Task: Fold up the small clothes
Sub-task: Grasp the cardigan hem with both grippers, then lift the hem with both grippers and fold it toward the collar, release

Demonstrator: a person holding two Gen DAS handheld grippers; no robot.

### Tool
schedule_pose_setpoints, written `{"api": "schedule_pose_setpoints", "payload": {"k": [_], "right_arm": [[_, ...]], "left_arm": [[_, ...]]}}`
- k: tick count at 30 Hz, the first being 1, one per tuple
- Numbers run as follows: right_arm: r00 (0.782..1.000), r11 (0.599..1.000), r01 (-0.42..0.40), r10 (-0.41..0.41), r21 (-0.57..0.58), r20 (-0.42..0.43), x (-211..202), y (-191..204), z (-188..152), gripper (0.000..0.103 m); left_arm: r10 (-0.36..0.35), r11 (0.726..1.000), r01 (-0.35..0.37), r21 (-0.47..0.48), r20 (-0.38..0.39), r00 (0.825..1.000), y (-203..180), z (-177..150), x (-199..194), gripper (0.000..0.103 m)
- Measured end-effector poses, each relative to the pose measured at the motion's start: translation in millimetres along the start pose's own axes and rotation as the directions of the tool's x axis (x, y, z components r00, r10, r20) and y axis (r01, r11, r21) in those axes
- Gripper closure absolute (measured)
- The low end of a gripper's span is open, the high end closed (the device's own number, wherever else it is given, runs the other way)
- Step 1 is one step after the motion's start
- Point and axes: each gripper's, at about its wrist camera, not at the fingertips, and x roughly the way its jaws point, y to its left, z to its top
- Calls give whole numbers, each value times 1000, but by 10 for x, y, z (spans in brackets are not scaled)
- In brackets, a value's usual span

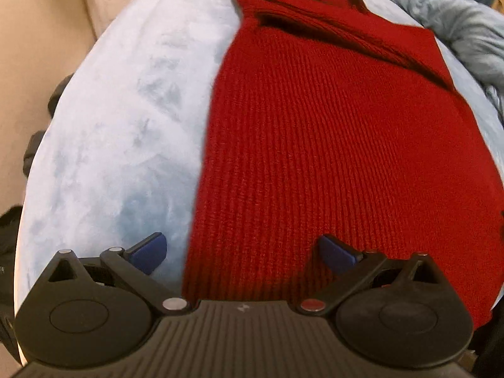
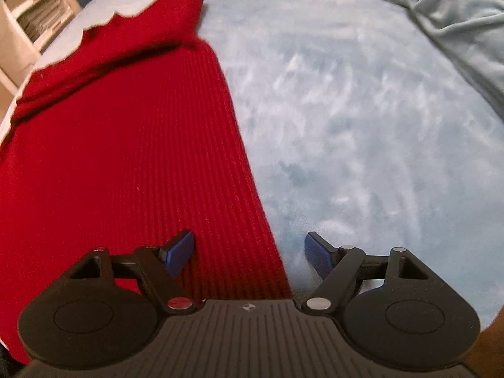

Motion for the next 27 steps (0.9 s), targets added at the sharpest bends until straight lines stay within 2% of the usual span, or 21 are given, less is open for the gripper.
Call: {"api": "schedule_pose_setpoints", "payload": {"k": [5,9,10,11,12,13,14,15,18,23,27], "right_arm": [[998,998,-57,57,-4,3,-93,-22,-129,20],[992,993,-116,117,36,-39,-118,-61,-143,21],[991,992,-125,126,35,-50,-139,-52,-150,27],[990,991,-129,131,30,-61,-158,-34,-162,39],[989,991,-129,131,30,-68,-185,-17,-177,47],[984,987,-156,159,40,-83,-202,-11,-190,79],[974,977,-200,206,70,-96,-228,-10,-202,84],[976,978,-198,203,70,-82,-289,22,-201,84],[982,981,-188,189,48,-12,-551,98,-100,85],[964,969,-244,239,28,120,-1184,111,43,86],[955,967,-255,248,17,163,-1548,55,-120,86]], "left_arm": [[-40,999,40,9,-6,999,47,-77,-48,0],[-76,996,77,34,-20,997,12,-173,-102,0],[-92,995,93,37,-34,995,-25,-182,-113,4],[-101,994,103,34,-40,994,-53,-194,-144,11],[-94,995,95,32,-36,995,-99,-201,-188,28],[-104,994,105,26,-33,994,-113,-198,-253,57],[-113,994,113,7,-25,993,-104,-201,-316,70],[-123,992,123,-21,-21,992,-79,-193,-376,81],[-160,983,160,-86,10,987,-26,-161,-602,84],[-158,985,165,-49,115,981,-164,-167,-1170,84],[-175,982,185,-46,158,972,-216,-394,-1516,85]]}}
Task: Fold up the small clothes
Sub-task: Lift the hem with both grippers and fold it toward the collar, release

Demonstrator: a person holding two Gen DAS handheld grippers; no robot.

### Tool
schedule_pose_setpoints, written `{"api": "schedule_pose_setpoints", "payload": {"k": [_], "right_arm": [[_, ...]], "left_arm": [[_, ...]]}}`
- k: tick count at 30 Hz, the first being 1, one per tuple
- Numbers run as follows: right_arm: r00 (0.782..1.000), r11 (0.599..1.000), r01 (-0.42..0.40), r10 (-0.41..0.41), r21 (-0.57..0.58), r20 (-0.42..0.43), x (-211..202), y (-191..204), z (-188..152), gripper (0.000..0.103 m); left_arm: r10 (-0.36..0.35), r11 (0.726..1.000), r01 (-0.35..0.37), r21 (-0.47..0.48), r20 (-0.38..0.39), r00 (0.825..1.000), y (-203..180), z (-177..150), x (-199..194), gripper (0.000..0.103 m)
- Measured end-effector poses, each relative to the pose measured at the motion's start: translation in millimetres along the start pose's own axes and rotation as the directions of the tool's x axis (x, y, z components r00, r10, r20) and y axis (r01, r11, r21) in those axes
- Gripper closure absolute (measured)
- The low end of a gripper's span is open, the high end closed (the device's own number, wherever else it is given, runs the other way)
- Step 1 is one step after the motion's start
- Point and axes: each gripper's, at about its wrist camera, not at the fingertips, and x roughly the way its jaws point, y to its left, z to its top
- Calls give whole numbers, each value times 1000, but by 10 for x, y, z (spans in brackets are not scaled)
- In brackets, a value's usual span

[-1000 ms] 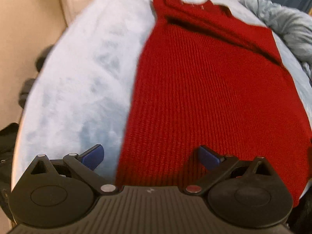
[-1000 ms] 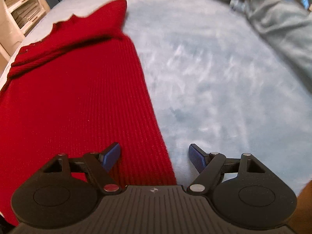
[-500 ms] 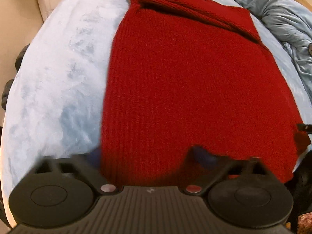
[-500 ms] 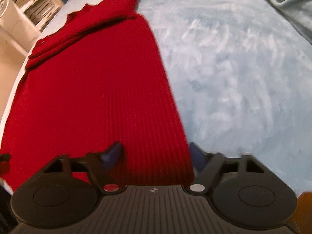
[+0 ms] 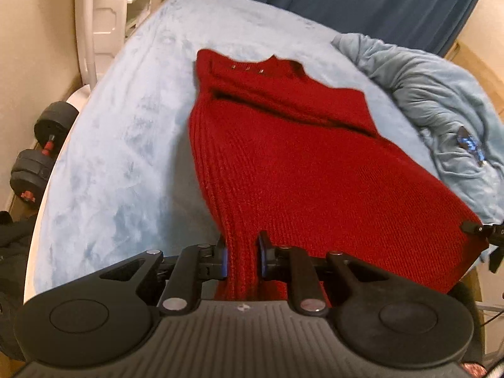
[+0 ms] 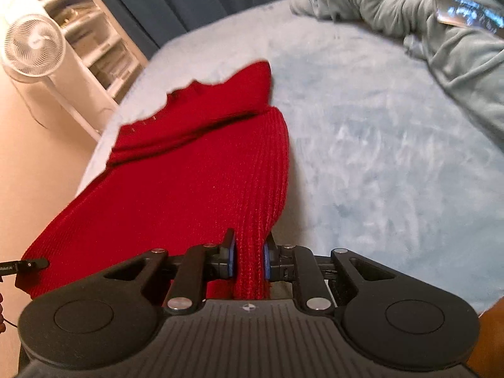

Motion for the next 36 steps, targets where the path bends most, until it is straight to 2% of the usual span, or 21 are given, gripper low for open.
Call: {"api": "schedule_pose_setpoints", "payload": {"k": [3,7,9,11,15,19,21,22,23,24,25,26,27,28,29,31,34,36], "right_arm": [[1000,999,-21,21,30,-17,-253,-50,-257,86],[996,997,-21,27,68,-83,-513,-105,-675,86],[993,995,-11,22,98,-112,-532,-137,-769,86],[992,992,-6,22,127,-127,-526,-155,-739,86],[992,985,-46,65,167,-112,-480,-116,-248,86],[993,981,-67,83,179,-83,-121,-24,686,86],[996,980,-55,67,192,-59,234,15,1241,86],[998,973,-37,50,226,-49,446,9,1493,86],[999,962,-14,27,272,-43,699,-31,1740,78],[1000,949,14,-6,315,-26,908,-71,1931,71],[999,935,38,-42,353,4,1076,-110,2082,52],[997,926,41,-63,375,45,1196,-143,2187,40],[994,921,33,-71,388,86,1276,-173,2223,38],[991,920,21,-71,392,113,1331,-207,2215,38],[991,925,4,-55,379,123,1382,-235,2156,36],[992,943,-17,-26,332,123,1493,-321,2002,34],[994,961,46,-71,271,81,1761,-498,1697,34],[994,955,91,-106,281,37,1969,-575,1563,34]], "left_arm": [[-10,1000,10,5,-34,999,-23,-239,-168,85],[-24,999,21,-29,-104,994,63,-653,-318,85],[-30,998,22,-61,-129,991,121,-774,-332,85],[-31,996,19,-84,-143,989,158,-757,-300,85],[-74,992,60,-114,-122,990,179,-290,-285,85],[-94,991,87,-106,-60,994,148,648,-99,84],[-68,991,65,-114,-28,997,175,1258,166,84],[-50,989,48,-138,-13,999,244,1554,339,80],[-30,984,30,-175,1,1000,336,1845,538,75],[4,975,-2,-224,9,1000,433,2123,741,64],[53,959,-43,-280,27,998,544,2333,884,40],[129,940,-99,-326,72,989,646,2521,985,26],[193,923,-145,-355,102,976,705,2635,1028,5],[242,905,-175,-387,130,962,772,2702,1055,0],[251,901,-173,-398,153,956,810,2727,1086,0],[210,919,-145,-366,144,967,878,2688,1228,0],[213,937,-180,-299,83,974,842,2459,1554,0],[198,947,-184,-264,26,980,818,2247,1774,0]]}}
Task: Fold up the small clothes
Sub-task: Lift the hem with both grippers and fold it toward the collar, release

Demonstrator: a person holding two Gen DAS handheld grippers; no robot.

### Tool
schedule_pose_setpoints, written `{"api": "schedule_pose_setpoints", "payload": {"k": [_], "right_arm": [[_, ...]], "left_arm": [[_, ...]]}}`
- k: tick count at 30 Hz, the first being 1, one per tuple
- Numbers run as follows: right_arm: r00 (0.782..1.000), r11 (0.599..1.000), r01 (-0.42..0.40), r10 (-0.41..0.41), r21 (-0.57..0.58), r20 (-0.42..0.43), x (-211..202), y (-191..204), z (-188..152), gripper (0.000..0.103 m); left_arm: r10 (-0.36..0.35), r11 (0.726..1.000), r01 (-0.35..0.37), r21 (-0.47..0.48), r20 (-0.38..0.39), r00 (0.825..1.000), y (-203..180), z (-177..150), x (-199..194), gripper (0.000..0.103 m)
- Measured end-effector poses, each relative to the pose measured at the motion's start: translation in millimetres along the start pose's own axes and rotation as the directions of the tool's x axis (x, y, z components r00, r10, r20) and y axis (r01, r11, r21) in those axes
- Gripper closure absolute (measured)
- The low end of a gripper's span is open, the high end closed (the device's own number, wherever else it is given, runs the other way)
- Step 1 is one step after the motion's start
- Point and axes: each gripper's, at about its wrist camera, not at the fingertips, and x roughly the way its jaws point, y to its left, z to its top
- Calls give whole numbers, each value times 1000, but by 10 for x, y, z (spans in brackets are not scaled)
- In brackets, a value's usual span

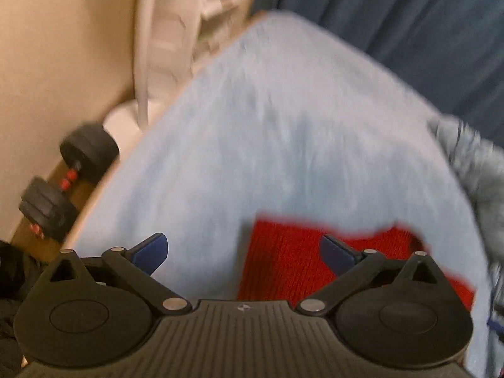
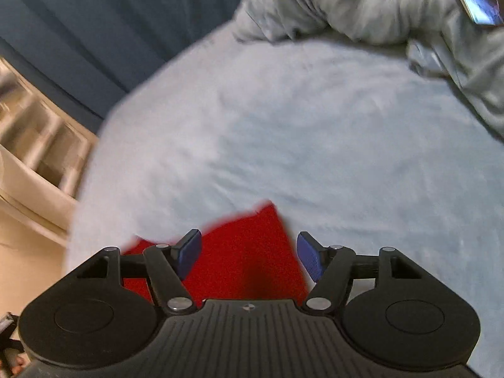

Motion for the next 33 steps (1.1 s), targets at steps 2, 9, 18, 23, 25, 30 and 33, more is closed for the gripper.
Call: {"api": "schedule_pose_setpoints", "payload": {"k": [2,9,18,23,25,30,33], "right_arm": [[999,999,13,-11,34,-41,195,-68,-99,34],[1000,1000,-6,6,-13,-3,472,5,-130,94],[954,988,-140,153,-68,257,-371,143,-10,93],[993,1000,6,-4,-17,122,347,-32,-3,93],[995,997,61,-58,-36,78,635,-83,-69,93],[996,998,58,-58,13,72,752,-218,-97,82],[995,995,68,-73,70,67,676,-366,-83,48]], "left_arm": [[7,999,-4,43,-54,999,-78,-184,208,0],[-53,987,65,149,-78,996,-230,-307,589,78],[-166,981,150,124,125,978,-106,-101,-255,89],[-52,995,51,90,7,999,-45,-54,455,89],[11,993,-9,119,-14,1000,-59,-114,749,81],[66,992,-70,105,47,997,60,-108,772,35],[128,979,-139,150,79,989,116,-114,669,12]]}}
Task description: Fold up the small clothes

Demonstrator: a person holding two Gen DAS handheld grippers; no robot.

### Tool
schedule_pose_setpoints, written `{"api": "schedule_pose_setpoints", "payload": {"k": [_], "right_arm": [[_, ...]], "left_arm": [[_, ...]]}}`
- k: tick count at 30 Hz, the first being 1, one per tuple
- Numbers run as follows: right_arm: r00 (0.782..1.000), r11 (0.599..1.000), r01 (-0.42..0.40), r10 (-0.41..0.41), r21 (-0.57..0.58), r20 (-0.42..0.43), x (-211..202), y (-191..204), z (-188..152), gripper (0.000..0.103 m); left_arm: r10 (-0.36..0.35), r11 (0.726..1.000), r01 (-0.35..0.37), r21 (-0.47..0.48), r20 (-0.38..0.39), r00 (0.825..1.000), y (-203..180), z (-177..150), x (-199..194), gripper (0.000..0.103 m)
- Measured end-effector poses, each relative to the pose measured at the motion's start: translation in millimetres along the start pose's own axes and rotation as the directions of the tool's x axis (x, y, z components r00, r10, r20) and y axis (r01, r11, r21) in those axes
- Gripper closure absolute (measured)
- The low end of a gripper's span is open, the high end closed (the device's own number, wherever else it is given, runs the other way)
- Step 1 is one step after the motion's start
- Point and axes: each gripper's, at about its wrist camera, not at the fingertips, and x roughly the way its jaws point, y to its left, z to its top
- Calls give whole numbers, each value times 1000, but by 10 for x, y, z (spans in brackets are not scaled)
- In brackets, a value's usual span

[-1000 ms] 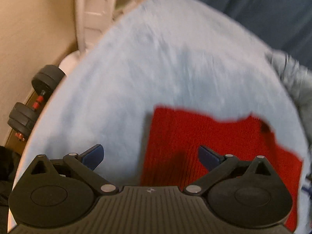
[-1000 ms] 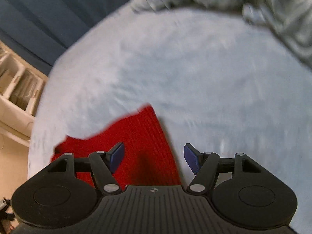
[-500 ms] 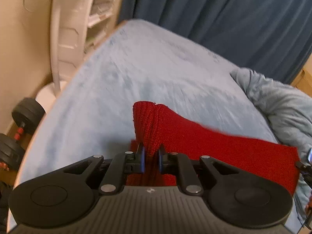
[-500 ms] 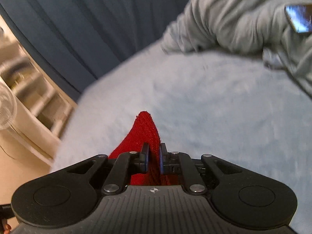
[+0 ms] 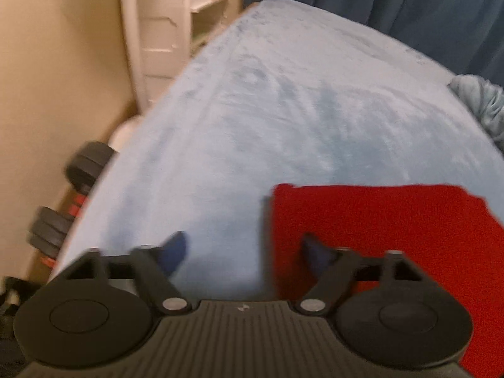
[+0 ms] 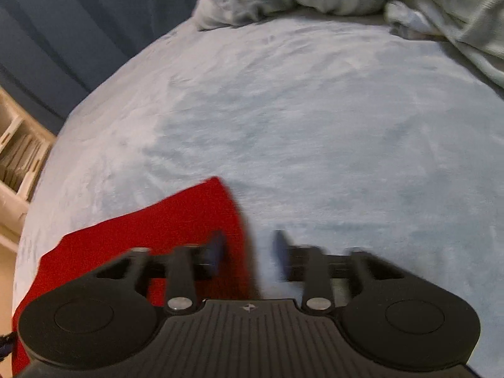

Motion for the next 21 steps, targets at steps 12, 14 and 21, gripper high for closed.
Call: {"api": "schedule_pose_setpoints", "payload": {"k": [12,14,21], "right_arm": [[995,992,65,-56,-108,87,-1751,164,-688,37],[994,973,46,-22,-226,108,-2165,328,-1053,36],[991,909,-14,67,-417,112,-3104,661,-2046,31]], "left_arm": [[122,952,-146,269,103,987,-202,-898,-1489,0],[86,966,-107,237,97,992,-250,-1147,-1826,0],[-51,988,41,148,67,996,-578,-1892,-2735,0]]}}
